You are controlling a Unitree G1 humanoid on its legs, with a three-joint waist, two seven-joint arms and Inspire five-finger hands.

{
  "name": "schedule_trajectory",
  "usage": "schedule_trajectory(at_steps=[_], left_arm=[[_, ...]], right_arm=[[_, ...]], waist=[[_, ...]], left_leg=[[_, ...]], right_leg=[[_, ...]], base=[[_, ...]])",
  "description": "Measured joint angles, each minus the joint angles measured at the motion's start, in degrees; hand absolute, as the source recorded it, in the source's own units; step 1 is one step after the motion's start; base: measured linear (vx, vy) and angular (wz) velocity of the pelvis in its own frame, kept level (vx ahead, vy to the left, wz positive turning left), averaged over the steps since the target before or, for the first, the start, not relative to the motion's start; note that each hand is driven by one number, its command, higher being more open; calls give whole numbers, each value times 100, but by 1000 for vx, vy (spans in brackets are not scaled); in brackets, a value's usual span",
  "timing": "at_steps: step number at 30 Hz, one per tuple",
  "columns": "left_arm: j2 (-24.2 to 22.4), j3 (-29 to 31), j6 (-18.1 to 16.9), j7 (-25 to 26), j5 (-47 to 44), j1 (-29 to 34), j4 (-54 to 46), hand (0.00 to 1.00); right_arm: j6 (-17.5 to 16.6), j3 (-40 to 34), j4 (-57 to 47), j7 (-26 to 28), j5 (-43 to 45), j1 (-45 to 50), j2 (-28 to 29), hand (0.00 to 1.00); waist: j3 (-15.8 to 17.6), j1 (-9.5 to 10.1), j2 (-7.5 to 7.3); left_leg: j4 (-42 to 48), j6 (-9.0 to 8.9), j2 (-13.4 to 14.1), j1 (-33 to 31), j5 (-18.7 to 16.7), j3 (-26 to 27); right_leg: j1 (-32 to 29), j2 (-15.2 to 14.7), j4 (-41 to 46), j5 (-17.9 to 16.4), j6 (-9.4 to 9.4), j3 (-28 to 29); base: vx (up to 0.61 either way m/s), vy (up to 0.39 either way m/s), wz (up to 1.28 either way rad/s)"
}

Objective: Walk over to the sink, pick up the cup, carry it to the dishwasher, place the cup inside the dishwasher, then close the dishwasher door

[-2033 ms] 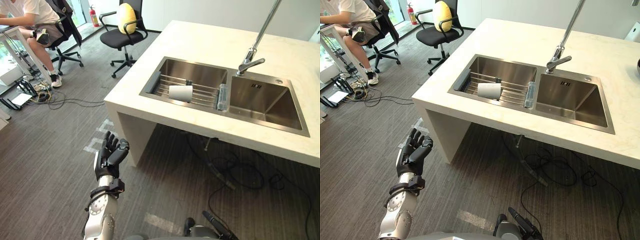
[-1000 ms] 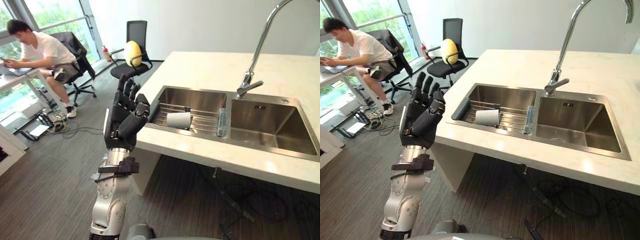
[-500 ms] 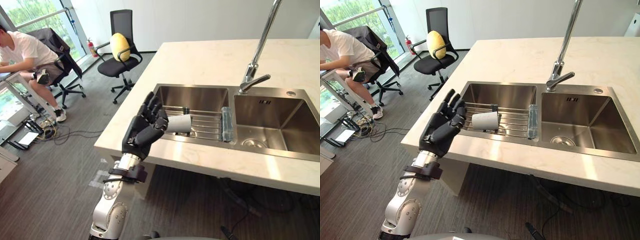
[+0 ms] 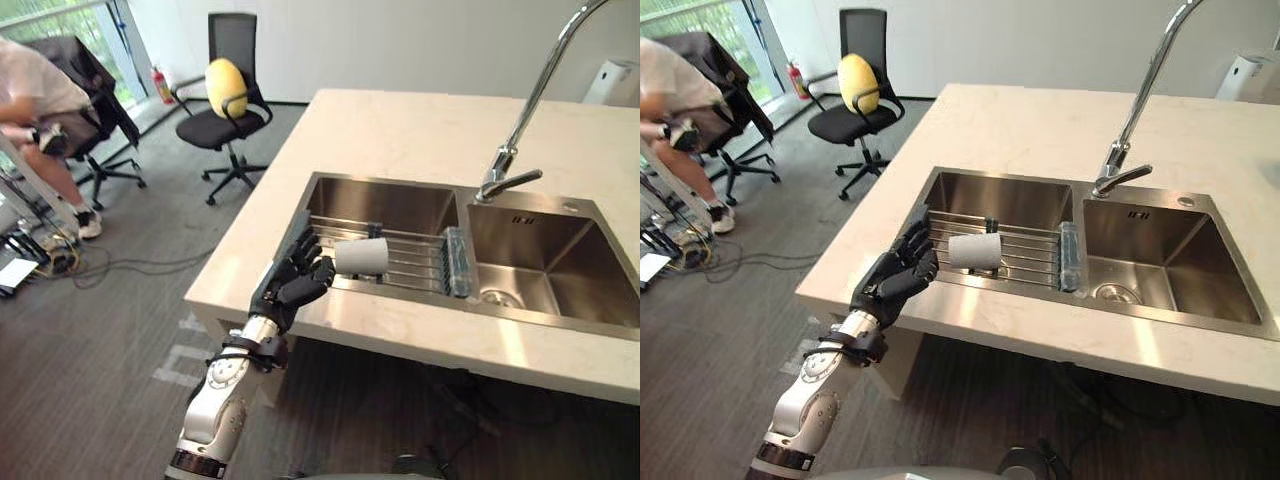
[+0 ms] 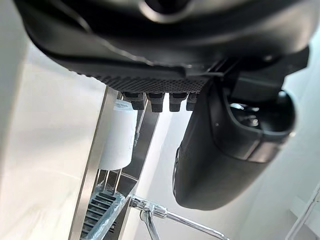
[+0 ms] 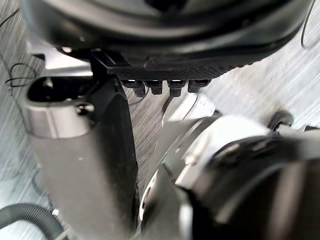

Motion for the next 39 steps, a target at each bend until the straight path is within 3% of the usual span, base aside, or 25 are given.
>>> schedule_trajectory(at_steps=[2, 5, 13, 19, 22, 26, 33, 39], left_arm=[[-220, -91, 4, -174, -15, -12, -115, 100], [-333, -115, 17, -311, -22, -180, -133, 100], [85, -48, -118, -283, 563, -269, -356, 100], [651, -40, -333, -181, 2078, -261, -226, 100], [835, -85, -417, -360, 2873, -266, 52, 100], [1293, -474, -545, -474, 3636, -375, 376, 100], [1744, -567, -617, -483, 3708, -651, 406, 100], [1849, -665, -684, -506, 3849, -804, 433, 100]], right_arm=[[-6, -174, 18, 61, -150, -44, -102, 100], [-92, -158, 81, 157, -214, -191, -165, 100], [-104, 46, 347, 164, 55, -289, -289, 100], [-104, 71, 406, 191, 56, -240, -324, 100], [-102, 70, 402, 240, 56, -220, -334, 100], [-95, 49, 390, 275, 71, -219, -376, 100], [-87, -241, 395, 325, 82, -435, -419, 100], [-86, -330, 396, 425, 308, -581, -424, 100]], waist=[[-129, 13, 282], [-258, 15, 479], [-252, 15, 469], [-226, 38, 455], [-214, -14, 468], [-194, -63, 501], [-148, -156, 525], [-107, -160, 552]], left_leg=[[-22, -145, 286, -9, -67, -10], [-160, -229, 485, 37, -36, 6], [-240, -233, 483, 60, -36, 36], [-231, -189, 435, 34, -6, 34], [-248, -199, 444, 20, 19, 36], [-333, -211, 456, 3, 73, 59], [-422, -217, 457, 35, 91, 90], [-429, -215, 448, 46, 90, 123]], right_leg=[[115, 314, -267, -44, -105, -161], [176, 568, -423, -57, -205, -212], [356, 649, -886, 155, -200, -218], [592, 649, -1425, 500, -186, -258], [647, 678, -1585, 587, -228, -271], [640, 712, -1718, 662, -240, -252], [633, 728, -1766, 700, -203, -232], [633, 725, -1785, 700, -203, -202]], base=[[171, -198, 5], [187, -146, -3], [50, -31, -2], [-56, 11, 1], [-70, -15, 0], [-31, -16, -3], [10, 0, 0], [-8, 0, -1]])
